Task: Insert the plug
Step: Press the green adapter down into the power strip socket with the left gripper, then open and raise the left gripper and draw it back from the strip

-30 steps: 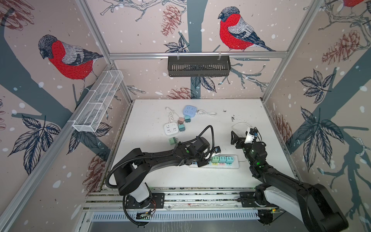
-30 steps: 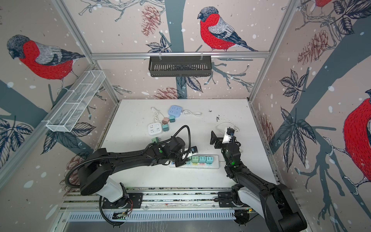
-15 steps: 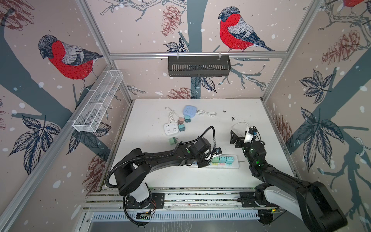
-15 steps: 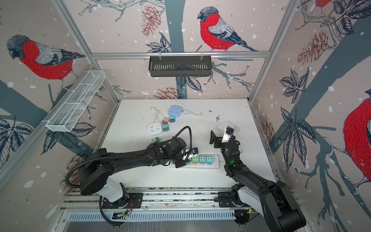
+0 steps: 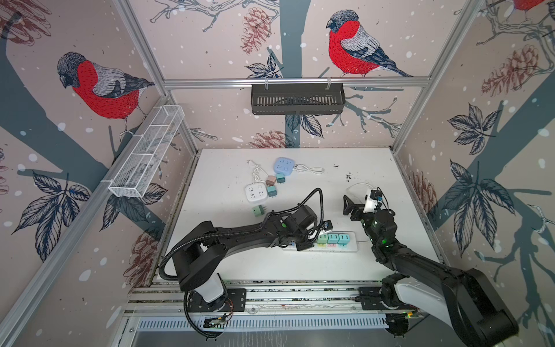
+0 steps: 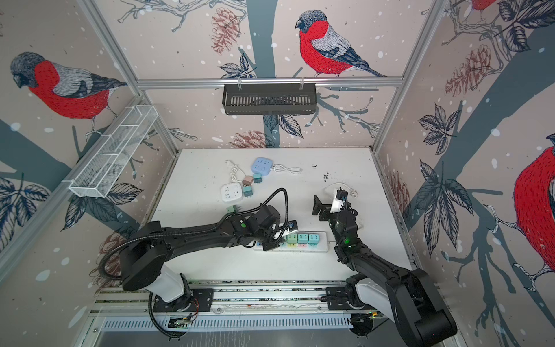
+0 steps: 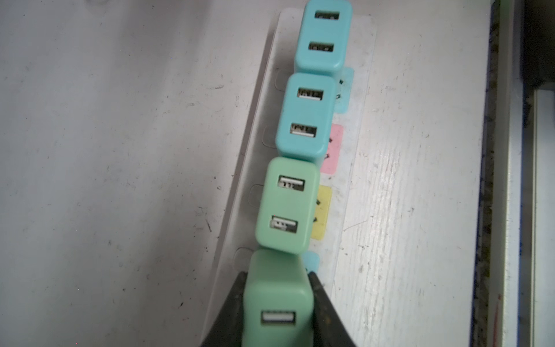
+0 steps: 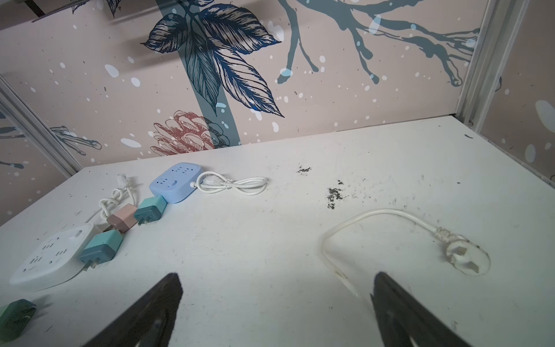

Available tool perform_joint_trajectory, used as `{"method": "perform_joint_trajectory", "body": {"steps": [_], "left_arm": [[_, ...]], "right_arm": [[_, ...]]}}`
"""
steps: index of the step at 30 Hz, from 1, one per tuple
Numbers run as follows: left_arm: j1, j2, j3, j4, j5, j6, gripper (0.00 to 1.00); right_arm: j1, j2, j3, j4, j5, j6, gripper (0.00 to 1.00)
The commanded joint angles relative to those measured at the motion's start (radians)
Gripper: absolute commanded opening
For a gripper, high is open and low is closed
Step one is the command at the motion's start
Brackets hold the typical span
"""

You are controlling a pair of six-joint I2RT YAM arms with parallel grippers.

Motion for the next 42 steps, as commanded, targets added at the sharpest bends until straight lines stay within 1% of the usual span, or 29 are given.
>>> {"method": "perform_joint_trajectory", "body": {"steps": [1, 13, 20, 29, 35, 36, 37, 38, 39, 40, 42], "left_arm": [[-0.004, 0.009, 0.008, -0.083, 0.011, 0.001, 0.0], [-0.007, 0.057, 0.014, -0.089, 0.026, 0.004, 0.0], [-0.007, 0.106, 0.014, -0.084, 0.045, 0.041, 0.0], [0.009, 0.124, 0.004, -0.078, 0.087, 0.075, 0.0], [0.014, 0.125, 0.005, -0.075, 0.065, 0.06, 0.0], [0.013, 0.117, 0.004, -0.067, 0.054, 0.049, 0.03], [0.013, 0.104, 0.002, -0.058, 0.035, 0.039, 0.18], [0.013, 0.087, -0.003, -0.047, 0.024, 0.033, 0.28], [0.013, 0.069, -0.008, -0.037, 0.018, 0.031, 0.41], [0.013, 0.047, -0.012, -0.029, 0.015, 0.029, 0.97], [0.013, -0.002, -0.022, -0.012, 0.01, 0.022, 0.99]], "right_arm": [[0.004, 0.004, 0.011, -0.001, 0.001, -0.017, 1.0], [0.021, 0.015, 0.019, -0.006, 0.012, -0.03, 1.0], [0.022, 0.025, 0.025, -0.009, 0.013, -0.031, 0.99], [0.027, 0.038, 0.038, -0.02, 0.011, -0.035, 1.0], [0.026, 0.039, 0.035, -0.018, 0.024, -0.028, 1.0], [0.023, 0.039, 0.035, -0.018, 0.027, -0.026, 1.0], [0.022, 0.038, 0.033, -0.015, 0.032, -0.021, 1.0], [0.02, 0.034, 0.029, -0.01, 0.042, -0.017, 1.0], [0.021, 0.032, 0.026, -0.009, 0.052, -0.013, 0.99], [0.021, 0.027, 0.024, -0.009, 0.074, -0.003, 1.0], [0.018, 0.022, 0.022, -0.022, 0.134, 0.028, 1.0]]}}
